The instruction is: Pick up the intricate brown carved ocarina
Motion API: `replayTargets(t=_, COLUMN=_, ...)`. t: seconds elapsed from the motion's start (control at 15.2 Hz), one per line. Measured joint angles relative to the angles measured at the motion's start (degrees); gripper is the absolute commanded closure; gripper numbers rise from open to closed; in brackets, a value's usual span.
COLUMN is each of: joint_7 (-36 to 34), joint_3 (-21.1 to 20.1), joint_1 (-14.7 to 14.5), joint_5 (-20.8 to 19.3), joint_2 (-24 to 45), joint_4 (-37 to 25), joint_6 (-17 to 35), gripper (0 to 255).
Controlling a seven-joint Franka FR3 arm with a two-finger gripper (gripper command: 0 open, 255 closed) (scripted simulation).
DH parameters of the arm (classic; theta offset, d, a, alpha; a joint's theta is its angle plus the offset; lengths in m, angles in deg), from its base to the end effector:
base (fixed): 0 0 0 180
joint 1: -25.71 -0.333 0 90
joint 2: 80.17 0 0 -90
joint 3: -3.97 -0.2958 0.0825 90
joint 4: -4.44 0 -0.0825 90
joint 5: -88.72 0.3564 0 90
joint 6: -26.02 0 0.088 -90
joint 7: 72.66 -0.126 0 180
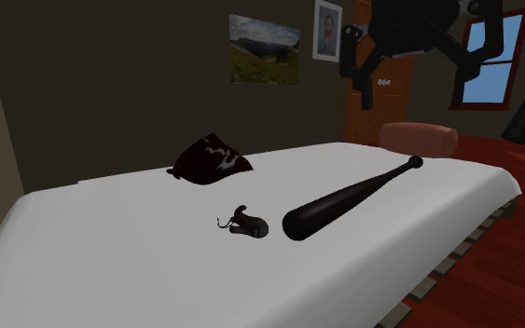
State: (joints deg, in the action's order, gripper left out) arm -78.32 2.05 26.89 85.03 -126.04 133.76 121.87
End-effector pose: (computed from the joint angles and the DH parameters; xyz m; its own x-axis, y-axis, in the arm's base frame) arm 0.3028 0.0002 0.6169 0.9715 -0.0839 0.2217 -0.1009 -0.9927 0.0664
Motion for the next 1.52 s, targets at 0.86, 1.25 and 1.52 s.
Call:
replayTargets(t=0.86, joint_7=-21.9, joint_3=-14.4, joint_1=-0.6, joint_5=8.0, joint_2=0.2, joint_4=10.8, joint_6=8.6, gripper=0)
replayTargets(t=1.25, joint_7=-34.2, joint_3=-23.2, joint_1=-0.2, joint_5=11.9, joint_2=5.5, joint_4=11.9, joint_6=14.2, gripper=0)
replayTargets(t=1.52, joint_7=-42.8, joint_3=-29.8, joint_1=0.7, joint_5=13.7, joint_2=10.7, joint_4=11.7, joint_6=18.7, gripper=0)
